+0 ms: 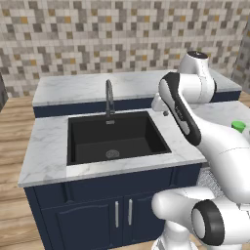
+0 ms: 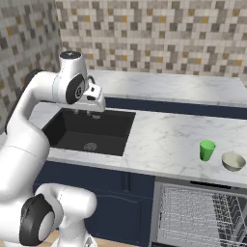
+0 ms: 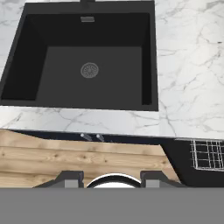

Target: Pick up the cup and bowl from the counter, place them in the dishwasher, and close the dishwasher door.

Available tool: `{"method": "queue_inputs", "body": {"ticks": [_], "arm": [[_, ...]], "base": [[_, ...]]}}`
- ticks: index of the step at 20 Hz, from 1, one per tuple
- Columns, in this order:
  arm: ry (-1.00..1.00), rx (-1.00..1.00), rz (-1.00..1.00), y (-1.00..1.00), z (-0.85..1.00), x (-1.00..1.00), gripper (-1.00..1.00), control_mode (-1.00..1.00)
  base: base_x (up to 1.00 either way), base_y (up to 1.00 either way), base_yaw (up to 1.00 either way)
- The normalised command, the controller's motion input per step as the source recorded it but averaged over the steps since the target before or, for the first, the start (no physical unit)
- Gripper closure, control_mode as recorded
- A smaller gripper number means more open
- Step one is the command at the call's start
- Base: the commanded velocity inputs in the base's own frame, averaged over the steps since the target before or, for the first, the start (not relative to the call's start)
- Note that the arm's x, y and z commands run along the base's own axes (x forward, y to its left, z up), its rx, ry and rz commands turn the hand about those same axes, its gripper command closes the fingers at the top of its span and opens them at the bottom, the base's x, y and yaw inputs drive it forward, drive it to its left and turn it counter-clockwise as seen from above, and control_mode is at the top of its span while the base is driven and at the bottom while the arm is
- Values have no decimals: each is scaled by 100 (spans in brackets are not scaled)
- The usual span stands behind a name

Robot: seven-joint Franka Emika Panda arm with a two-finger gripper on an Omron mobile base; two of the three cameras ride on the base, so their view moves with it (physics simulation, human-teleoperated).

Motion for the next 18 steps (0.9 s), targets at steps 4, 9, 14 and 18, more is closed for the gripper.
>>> {"method": "queue_inputs", "body": {"ticks": [4, 9, 14, 18], "arm": [[0, 0, 0, -12, 0, 0, -100, -100], [0, 0, 0, -36, 0, 0, -100, -100], [0, 0, 0, -42, 0, 0, -100, -100], [0, 0, 0, -42, 0, 0, -100, -100]], "base": [[0, 0, 0], [0, 0, 0], [0, 0, 0], [0, 0, 0]]}}
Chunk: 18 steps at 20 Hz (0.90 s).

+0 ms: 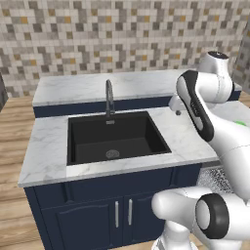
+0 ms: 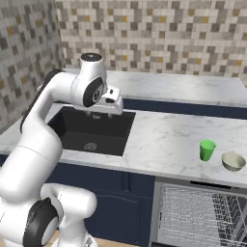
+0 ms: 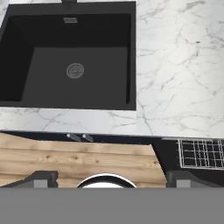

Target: Pick up the cup and bowl from the counter, place them in the dishwasher, and close the dishwasher door.

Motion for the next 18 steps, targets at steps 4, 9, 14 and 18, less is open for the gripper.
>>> {"method": "queue_inputs", "body": {"ticks": [4, 9, 14, 18], "arm": [[0, 0, 0, -41, -1, 0, -100, -100], [0, 0, 0, -41, -3, 0, -100, -100], [0, 0, 0, -41, -8, 0, -100, -100], [0, 0, 0, -44, -9, 0, -100, -100]], "base": [[0, 0, 0], [0, 0, 0], [0, 0, 0], [0, 0, 0]]}}
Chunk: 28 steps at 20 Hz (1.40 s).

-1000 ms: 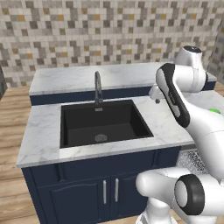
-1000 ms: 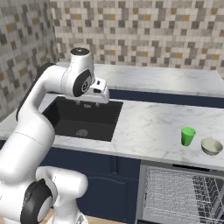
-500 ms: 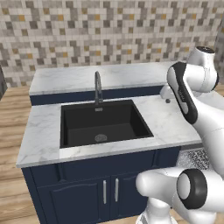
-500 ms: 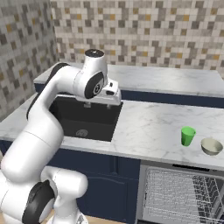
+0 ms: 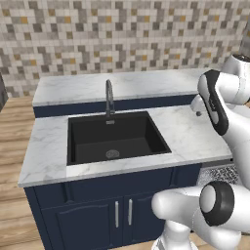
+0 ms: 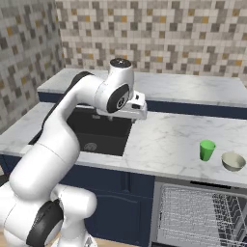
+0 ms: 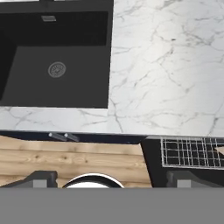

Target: Pick up the cup and bowl from the counter, place them in the dishwasher, and close the dishwasher door.

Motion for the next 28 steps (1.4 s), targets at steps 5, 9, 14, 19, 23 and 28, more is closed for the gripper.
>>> {"method": "queue_inputs", "body": {"ticks": [5, 9, 14, 19, 23, 28], "arm": [[0, 0, 0, -45, -16, 0, -100, -100], [0, 0, 0, -45, -31, 0, -100, -100], [0, 0, 0, -49, -34, 7, -100, -100], [0, 0, 0, -45, -29, 13, -100, -100], [0, 0, 0, -43, -24, 21, -100, -100], [0, 0, 0, -44, -23, 26, -100, -100]], "base": [[0, 0, 0], [0, 0, 0], [0, 0, 0], [0, 0, 0], [0, 0, 0], [0, 0, 0]]}}
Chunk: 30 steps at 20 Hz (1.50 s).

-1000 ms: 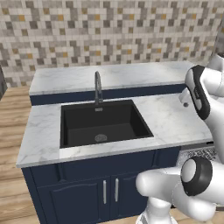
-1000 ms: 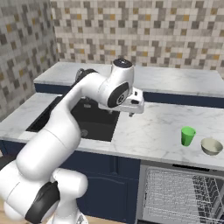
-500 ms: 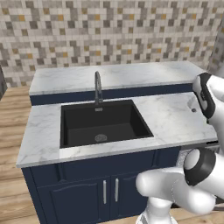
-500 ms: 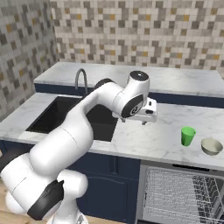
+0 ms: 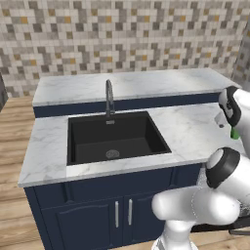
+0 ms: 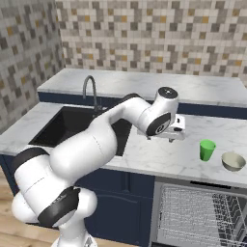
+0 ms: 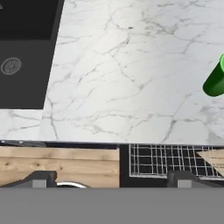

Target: Pick up the cup and bowl from the counter, place them in the dishwasher, and close the dishwasher door.

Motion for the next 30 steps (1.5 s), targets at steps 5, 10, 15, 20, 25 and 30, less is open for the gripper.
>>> {"method": "queue_inputs", "body": {"ticks": [5, 10, 15, 20, 25, 30], "arm": [[0, 0, 0, -43, -15, 30, -100, -100], [0, 0, 0, -48, -10, 35, -100, -100], [0, 0, 0, -45, -13, 32, -100, -100], [1, 0, 0, -37, -27, 33, -100, -100], [1, 1, 0, -34, -25, 27, -100, -100], [0, 1, 0, -35, -10, 24, -100, -100]], "base": [[0, 0, 0], [0, 0, 0], [0, 0, 0], [0, 0, 0], [0, 0, 0], [0, 0, 0]]}}
